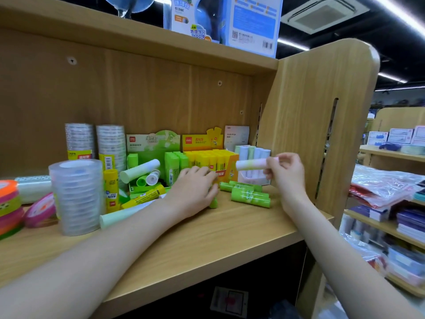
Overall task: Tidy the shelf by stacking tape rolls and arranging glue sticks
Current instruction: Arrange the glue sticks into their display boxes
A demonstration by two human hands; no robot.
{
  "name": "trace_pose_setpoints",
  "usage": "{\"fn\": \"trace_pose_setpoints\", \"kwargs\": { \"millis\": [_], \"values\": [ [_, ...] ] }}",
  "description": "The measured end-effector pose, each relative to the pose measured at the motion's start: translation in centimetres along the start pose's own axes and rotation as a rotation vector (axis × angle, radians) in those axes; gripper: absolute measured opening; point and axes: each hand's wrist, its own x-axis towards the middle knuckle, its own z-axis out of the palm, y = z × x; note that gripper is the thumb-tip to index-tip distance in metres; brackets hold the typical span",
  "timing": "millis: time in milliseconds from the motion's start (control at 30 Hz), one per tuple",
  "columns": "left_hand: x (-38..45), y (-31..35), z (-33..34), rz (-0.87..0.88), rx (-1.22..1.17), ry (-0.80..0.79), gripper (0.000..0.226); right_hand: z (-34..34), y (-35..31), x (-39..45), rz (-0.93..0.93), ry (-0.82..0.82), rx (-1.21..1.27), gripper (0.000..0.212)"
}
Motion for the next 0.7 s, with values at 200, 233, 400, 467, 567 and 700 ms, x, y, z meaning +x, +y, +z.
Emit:
{"fn": "trace_pose_setpoints", "kwargs": {
  "millis": [200, 233, 400, 467, 567, 700],
  "values": [
    [0.3, 1.2, 0.6, 0.238, -0.175, -0.254, 0.048, 0.6, 0.9, 4.3, -0.393, 0.124, -0.365, 0.017],
    [0.4, 1.3, 0.8, 0.243, -0.150, -0.271, 0.045, 1.1, 1.2, 5.0, -0.451, 0.055, -0.451, 0.015],
    [0.4, 1.1, 0.8, 0.190, -0.083, -0.234, 0.044, 3.0, 2.4, 6.8, -0.524, -0.202, -0.760, 0.012],
    [0.3, 0.9, 0.8, 0.168, -0.068, -0.226, 0.044, 3.2, 2.2, 7.2, -0.500, -0.217, -0.813, 0.012],
    [0.3, 0.7, 0.9, 0.152, -0.076, -0.208, 0.043, 3.5, 1.3, 8.0, -0.436, -0.242, -0.866, 0.012],
    [0.3, 0.7, 0.8, 0.141, -0.079, -0.209, 0.043, 3.8, 1.1, 8.3, -0.405, -0.278, -0.892, 0.014]
  ]
}}
